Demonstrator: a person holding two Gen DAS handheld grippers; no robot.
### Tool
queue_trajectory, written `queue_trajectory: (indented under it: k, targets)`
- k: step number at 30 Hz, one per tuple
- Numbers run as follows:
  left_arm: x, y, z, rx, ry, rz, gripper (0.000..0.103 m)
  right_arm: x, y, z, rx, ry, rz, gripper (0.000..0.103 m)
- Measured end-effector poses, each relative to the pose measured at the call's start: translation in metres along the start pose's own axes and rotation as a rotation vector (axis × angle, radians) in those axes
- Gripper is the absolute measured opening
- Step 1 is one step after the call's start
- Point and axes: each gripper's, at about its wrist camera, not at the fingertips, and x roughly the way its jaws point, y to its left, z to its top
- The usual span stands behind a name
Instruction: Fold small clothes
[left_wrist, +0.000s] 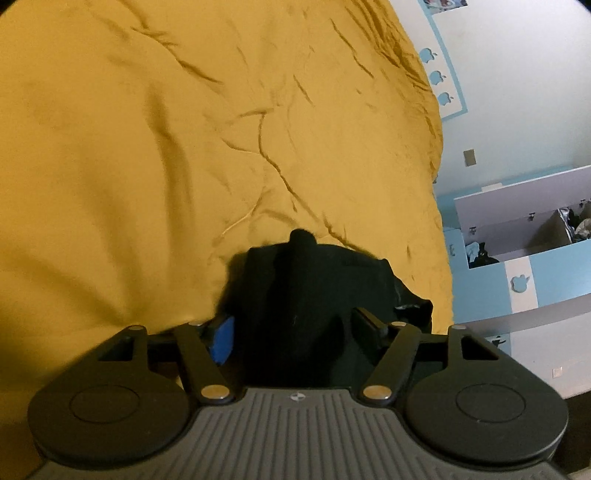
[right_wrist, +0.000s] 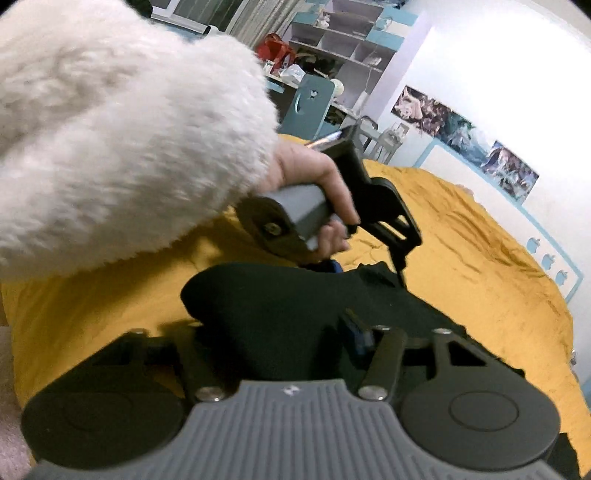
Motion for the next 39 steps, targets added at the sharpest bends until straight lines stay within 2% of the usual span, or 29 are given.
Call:
queue_trajectory:
  k: [1,3,4,5,6,8,11,16,24,30,34,39]
  targets:
    - [0.002,-0.001,0.001,-0.003,0.001,-0.003,0.079,0.001,-0.001,0.000,0.008,0.005,0.009,0.027]
    - [0.005,-0.003,0.002,-0.002,0.005,-0.003,0.070,0.001,-0.002,0.000,0.008,0.008,-0.004,0.011]
    - [0.005,-0.004,0.002,-0.001,0.006,0.004,0.059,0.001,-0.001,0.000,0.004,0.008,-0.015,0.006]
    - [0.004,-0.004,0.001,-0.002,0.005,0.015,0.035,0.001,-0.003,0.000,0.011,0.006,-0.018,0.005]
    - [0.003,-0.003,-0.001,-0.012,0.010,0.019,0.027,0.001,-0.007,0.000,0.031,0.007,-0.010,0.002]
    - [0.001,0.001,-0.002,-0.068,0.003,-0.012,0.022,0.001,-0.014,0.003,0.079,0.014,0.007,0.000]
    - [-0.004,-0.007,-0.004,-0.084,-0.009,-0.008,0.020,-0.002,-0.027,0.006,0.140,0.014,0.021,0.000]
    - [-0.017,-0.044,-0.004,-0.050,-0.024,0.036,0.020,-0.020,-0.061,0.006,0.261,-0.001,0.020,0.000]
    - [-0.003,-0.146,-0.023,0.068,-0.056,0.072,0.019,-0.073,-0.142,-0.018,0.515,-0.037,-0.059,0.000]
    - [0.049,-0.224,-0.046,0.171,-0.061,0.018,0.019,-0.118,-0.197,-0.062,0.670,-0.066,-0.161,0.000]
    - [0.099,-0.259,-0.066,0.239,-0.012,-0.029,0.019,-0.145,-0.226,-0.095,0.761,-0.081,-0.241,0.000]
    - [0.165,-0.287,-0.090,0.294,0.047,-0.025,0.019,-0.165,-0.254,-0.146,0.868,-0.058,-0.341,0.000]
